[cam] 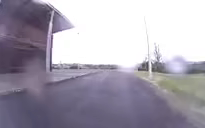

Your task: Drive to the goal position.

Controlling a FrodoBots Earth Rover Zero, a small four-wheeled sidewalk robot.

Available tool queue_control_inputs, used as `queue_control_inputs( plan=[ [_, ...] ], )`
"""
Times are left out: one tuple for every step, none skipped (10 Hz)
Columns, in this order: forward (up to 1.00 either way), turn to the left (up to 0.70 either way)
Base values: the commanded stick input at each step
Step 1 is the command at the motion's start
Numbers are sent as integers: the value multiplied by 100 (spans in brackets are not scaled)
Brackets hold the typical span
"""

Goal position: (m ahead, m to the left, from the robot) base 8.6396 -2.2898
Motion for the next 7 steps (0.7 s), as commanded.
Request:
queue_control_inputs(
  plan=[
    [100,0],
    [100,0],
    [100,0],
    [100,0],
    [100,0],
    [100,0],
    [100,26]
  ],
)
